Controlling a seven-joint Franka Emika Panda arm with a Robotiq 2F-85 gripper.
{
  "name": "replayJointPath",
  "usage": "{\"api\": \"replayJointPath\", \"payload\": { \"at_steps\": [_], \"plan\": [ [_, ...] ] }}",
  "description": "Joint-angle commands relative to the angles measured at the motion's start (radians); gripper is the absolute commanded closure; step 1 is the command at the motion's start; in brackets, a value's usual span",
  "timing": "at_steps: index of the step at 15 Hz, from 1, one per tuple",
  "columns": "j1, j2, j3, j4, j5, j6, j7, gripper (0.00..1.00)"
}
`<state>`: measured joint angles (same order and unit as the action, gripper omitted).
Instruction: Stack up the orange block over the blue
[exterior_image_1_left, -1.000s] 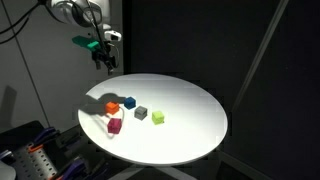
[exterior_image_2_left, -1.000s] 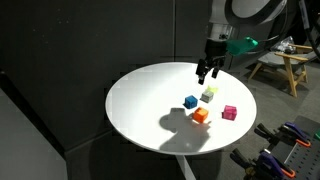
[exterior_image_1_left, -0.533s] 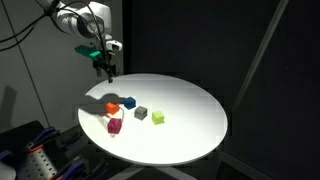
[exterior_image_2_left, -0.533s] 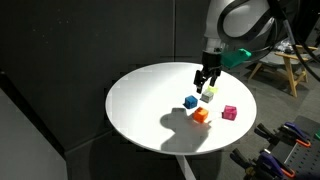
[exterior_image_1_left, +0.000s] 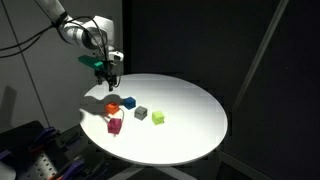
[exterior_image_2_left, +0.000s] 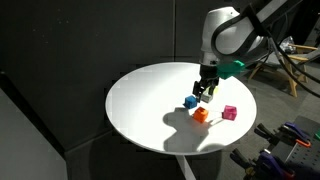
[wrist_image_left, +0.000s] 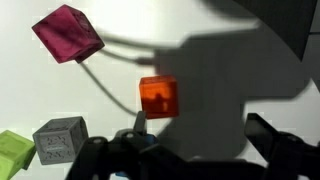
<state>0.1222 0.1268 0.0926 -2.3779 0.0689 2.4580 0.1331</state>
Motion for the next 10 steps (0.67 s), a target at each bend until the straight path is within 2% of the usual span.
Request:
{"api": "replayJointPath", "payload": {
  "at_steps": [1,10],
  "plan": [
    [-0.006,0.055,-0.006,0.031,-0.013,0.024,0.014,0.0],
    [-0.004,0.179,-0.027,0.067,-0.025,0.139,0.004,0.0]
  ]
}}
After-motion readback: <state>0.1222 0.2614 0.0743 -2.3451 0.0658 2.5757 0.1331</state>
